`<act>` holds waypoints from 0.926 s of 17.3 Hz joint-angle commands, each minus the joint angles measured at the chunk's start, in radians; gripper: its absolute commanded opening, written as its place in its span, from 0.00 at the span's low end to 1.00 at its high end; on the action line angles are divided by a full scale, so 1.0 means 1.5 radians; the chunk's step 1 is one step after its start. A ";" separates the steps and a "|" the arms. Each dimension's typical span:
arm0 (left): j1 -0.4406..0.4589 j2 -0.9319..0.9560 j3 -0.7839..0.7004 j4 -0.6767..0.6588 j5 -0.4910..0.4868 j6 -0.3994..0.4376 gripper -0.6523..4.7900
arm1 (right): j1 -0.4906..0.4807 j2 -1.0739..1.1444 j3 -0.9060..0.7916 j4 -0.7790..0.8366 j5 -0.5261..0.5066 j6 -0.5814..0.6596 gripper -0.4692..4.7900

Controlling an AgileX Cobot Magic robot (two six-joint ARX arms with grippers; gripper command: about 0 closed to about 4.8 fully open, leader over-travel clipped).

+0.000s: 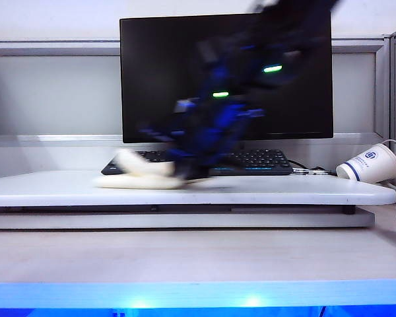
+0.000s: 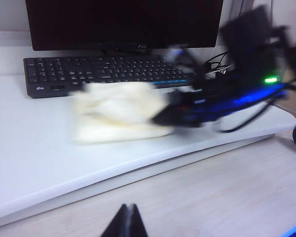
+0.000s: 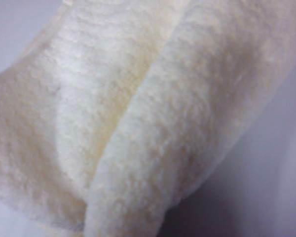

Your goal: Wipe the tabletop with a clean cloth to remove dust and stains.

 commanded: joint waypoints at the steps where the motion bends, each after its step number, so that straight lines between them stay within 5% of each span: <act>1: 0.000 0.000 0.000 0.008 0.006 -0.003 0.11 | 0.043 0.075 0.104 -0.036 -0.032 0.001 0.08; 7: 0.000 0.000 0.000 0.008 0.005 -0.002 0.11 | 0.099 0.174 0.269 -0.083 -0.050 0.001 0.08; 16: 0.000 0.000 0.000 0.008 0.005 -0.002 0.11 | 0.057 0.150 0.252 -0.181 -0.013 0.015 0.08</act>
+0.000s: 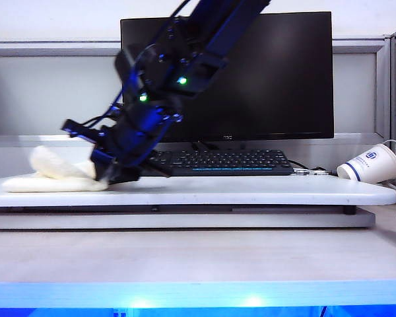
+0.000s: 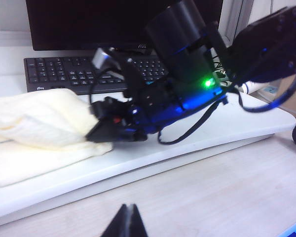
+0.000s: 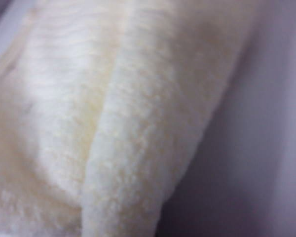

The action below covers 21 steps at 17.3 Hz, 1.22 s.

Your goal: Wipe the tabletop with a clean cloth to remove dust and stains.

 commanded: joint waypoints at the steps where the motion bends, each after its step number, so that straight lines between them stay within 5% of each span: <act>1: 0.000 0.001 0.000 0.008 0.004 -0.002 0.11 | -0.015 -0.023 -0.035 -0.042 0.027 0.001 0.08; 11: 0.000 0.001 0.000 0.008 0.005 -0.002 0.11 | -0.111 -0.228 -0.466 0.149 0.063 0.051 0.08; 21: 0.000 0.001 0.000 0.008 0.005 -0.002 0.11 | -0.314 -0.476 -0.796 0.176 0.079 -0.016 0.08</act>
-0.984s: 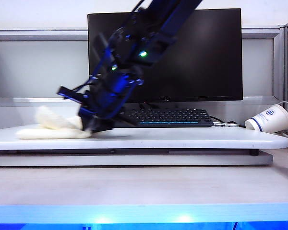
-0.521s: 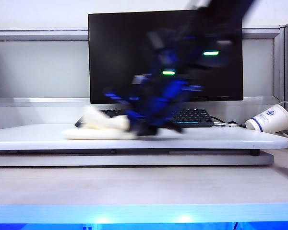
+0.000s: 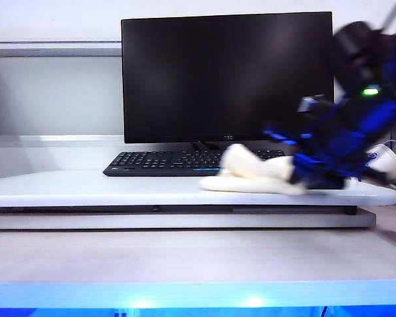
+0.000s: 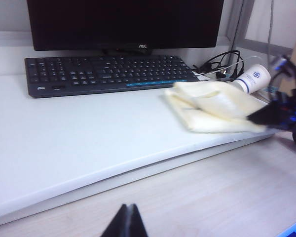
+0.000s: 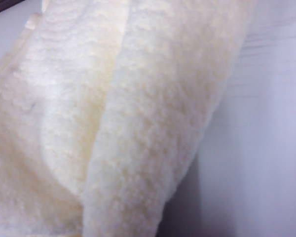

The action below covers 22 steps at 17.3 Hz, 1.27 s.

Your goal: Wipe the tabletop with a clean cloth to remove dust and stains.

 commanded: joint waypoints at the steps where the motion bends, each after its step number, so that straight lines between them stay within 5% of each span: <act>1: 0.000 0.000 0.000 0.008 0.005 -0.002 0.11 | -0.051 -0.028 -0.056 -0.125 0.029 -0.039 0.08; 14: 0.000 0.000 0.000 0.008 0.005 -0.002 0.11 | -0.035 -0.031 -0.062 -0.072 -0.001 -0.050 0.08; 22: 0.000 0.000 0.000 0.008 0.005 -0.002 0.11 | 0.141 0.186 0.172 -0.072 -0.001 -0.007 0.08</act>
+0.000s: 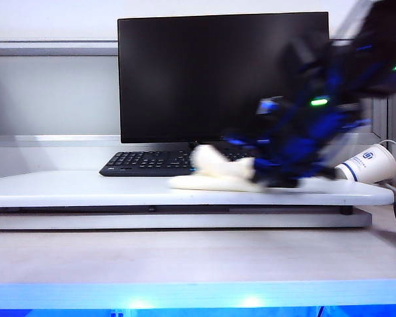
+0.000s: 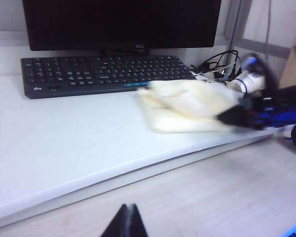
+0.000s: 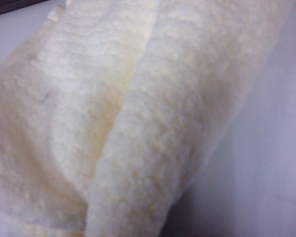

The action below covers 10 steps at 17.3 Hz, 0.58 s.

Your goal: Wipe the tabletop with a clean cloth to remove dust and stains.

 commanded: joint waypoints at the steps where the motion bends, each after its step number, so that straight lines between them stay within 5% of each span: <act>1: 0.000 0.000 0.001 0.008 0.005 -0.003 0.11 | 0.055 0.089 0.073 -0.099 -0.025 0.035 0.08; 10: 0.000 0.000 0.001 0.009 0.003 -0.005 0.11 | 0.216 0.308 0.447 -0.210 -0.042 0.042 0.08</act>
